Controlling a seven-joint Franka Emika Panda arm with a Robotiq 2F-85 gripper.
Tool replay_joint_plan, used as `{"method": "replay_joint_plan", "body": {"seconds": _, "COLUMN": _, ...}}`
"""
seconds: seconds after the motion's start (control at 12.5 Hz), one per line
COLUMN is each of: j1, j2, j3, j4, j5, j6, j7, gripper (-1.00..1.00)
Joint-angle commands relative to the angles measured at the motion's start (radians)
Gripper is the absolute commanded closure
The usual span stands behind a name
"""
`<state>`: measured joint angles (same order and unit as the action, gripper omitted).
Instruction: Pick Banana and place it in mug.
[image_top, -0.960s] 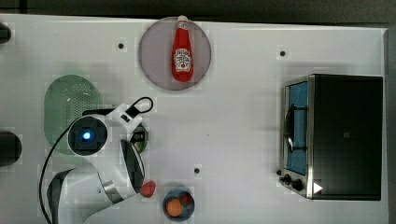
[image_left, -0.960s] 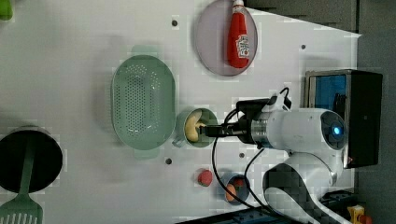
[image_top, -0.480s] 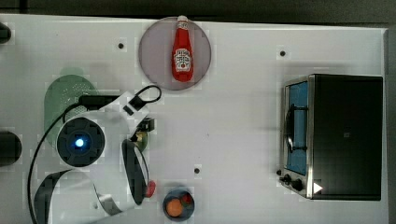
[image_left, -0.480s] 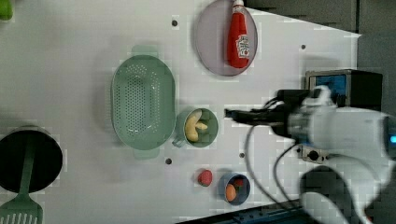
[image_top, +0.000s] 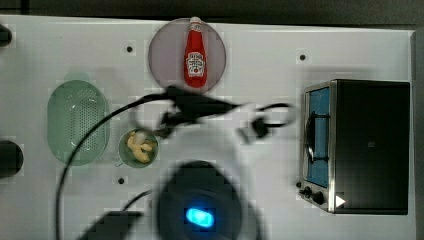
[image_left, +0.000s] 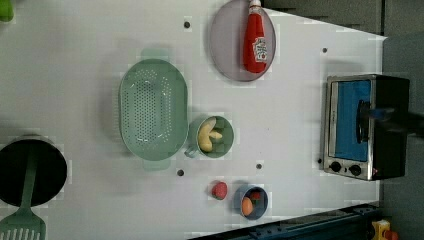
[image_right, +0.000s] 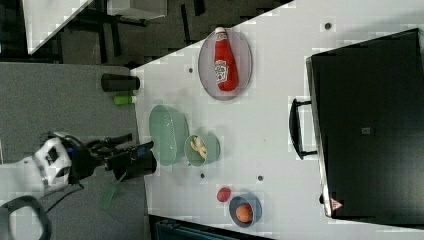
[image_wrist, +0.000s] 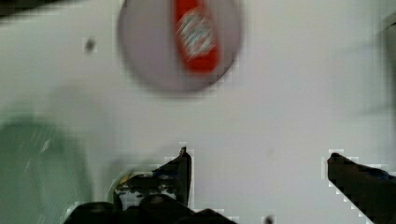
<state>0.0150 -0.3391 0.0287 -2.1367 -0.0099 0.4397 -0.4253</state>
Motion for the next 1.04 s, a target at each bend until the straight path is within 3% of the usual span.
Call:
{"method": "replay_joint_plan", "body": {"seconds": 0.08, "j1": -0.025, "j2": 0.042, "j3": -0.07, "j4": 0.047, "j5": 0.015, "j6": -0.099, "j7": 0.051, "gripper": -1.0}}
{"method": "replay_joint_plan", "body": {"seconds": 0.48, "j1": -0.029, "j2": 0.051, "j3": -0.124, "j4": 0.154, "j5": 0.003, "j6": -0.283, "j7": 0.348, "gripper": -1.0}}
{"method": "replay_joint_plan", "body": {"seconds": 1.04, "j1": -0.027, "j2": 0.054, "j3": -0.114, "j4": 0.177, "j5": -0.018, "j6": -0.348, "j7": 0.357, "gripper": -1.0}}
